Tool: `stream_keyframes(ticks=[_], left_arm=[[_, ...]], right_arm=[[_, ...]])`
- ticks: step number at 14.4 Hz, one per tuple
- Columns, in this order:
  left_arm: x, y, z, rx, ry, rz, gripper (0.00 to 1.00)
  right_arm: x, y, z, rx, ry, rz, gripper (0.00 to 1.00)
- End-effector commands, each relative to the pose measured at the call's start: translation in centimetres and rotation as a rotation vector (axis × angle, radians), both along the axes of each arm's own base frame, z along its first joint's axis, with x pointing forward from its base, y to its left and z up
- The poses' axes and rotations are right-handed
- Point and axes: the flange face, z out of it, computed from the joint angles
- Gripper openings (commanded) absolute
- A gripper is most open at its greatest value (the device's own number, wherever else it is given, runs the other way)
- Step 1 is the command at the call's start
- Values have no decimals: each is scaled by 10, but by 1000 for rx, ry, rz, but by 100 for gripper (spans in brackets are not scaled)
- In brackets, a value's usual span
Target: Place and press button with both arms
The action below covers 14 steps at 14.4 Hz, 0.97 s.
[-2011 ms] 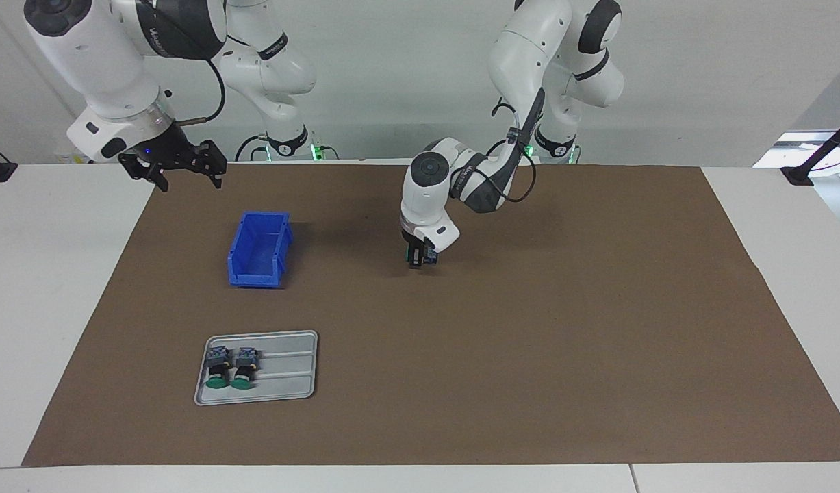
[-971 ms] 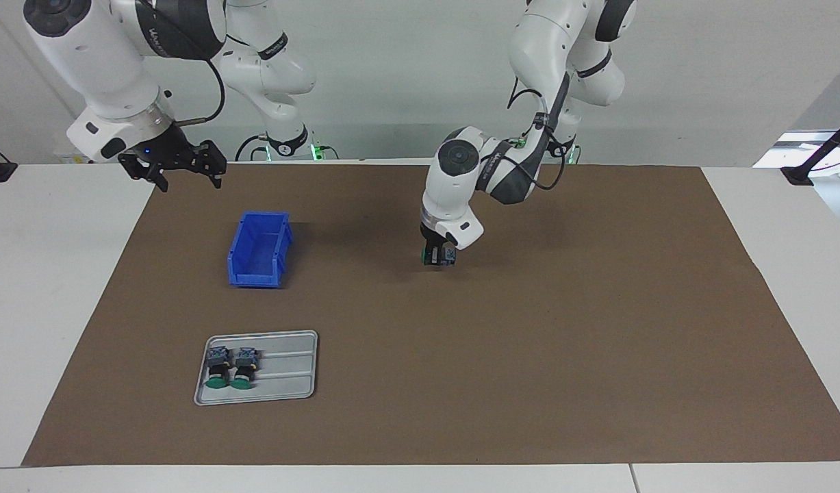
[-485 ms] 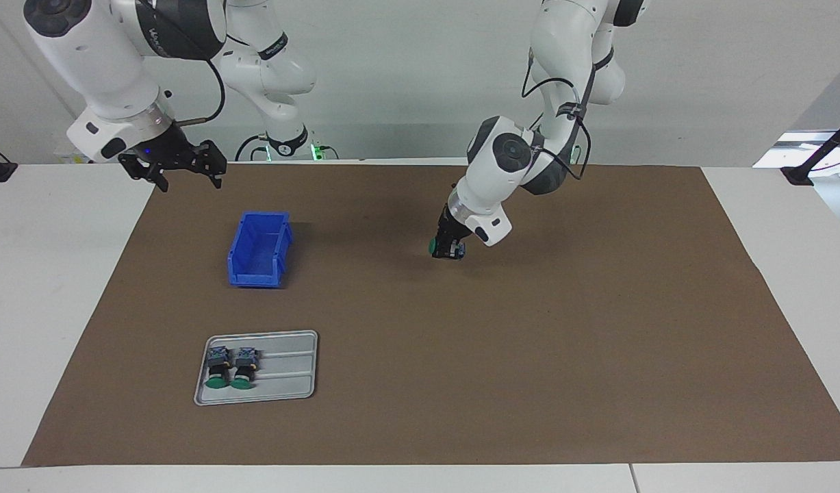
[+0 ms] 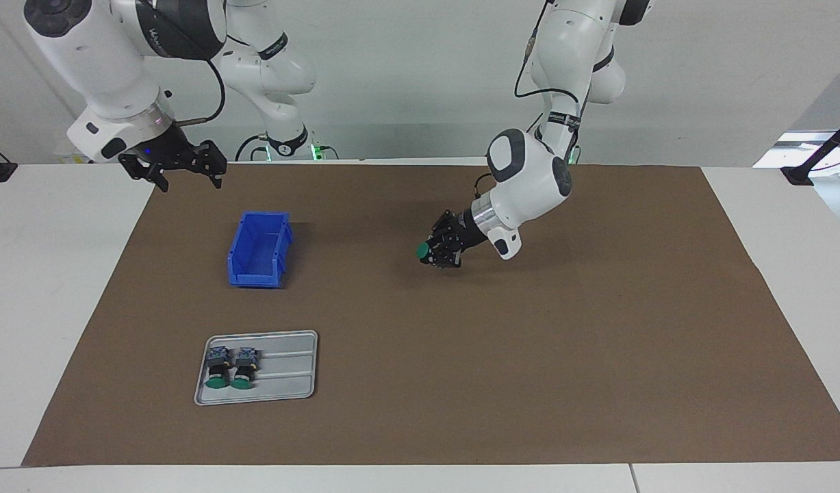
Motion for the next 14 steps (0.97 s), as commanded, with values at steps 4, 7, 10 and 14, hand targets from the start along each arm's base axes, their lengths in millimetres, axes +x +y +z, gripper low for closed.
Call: stream_keyframes(ticks=[4,7,10,14], left_arm=[[-2,43,-18,-180,-38,107,18],[-8,59,-38,-314,-65,116,18],[-35,71,-69,-412,-107,96,18],[-34,119,-82,-537,-125,114,17]], right_arm=[[-5,-1,-1,-5,3,27,99],[-5,0,-1,-6,3,27,99],[-5,0,-1,-6,3,27,99],[-5,0,-1,-6,5,27,99]])
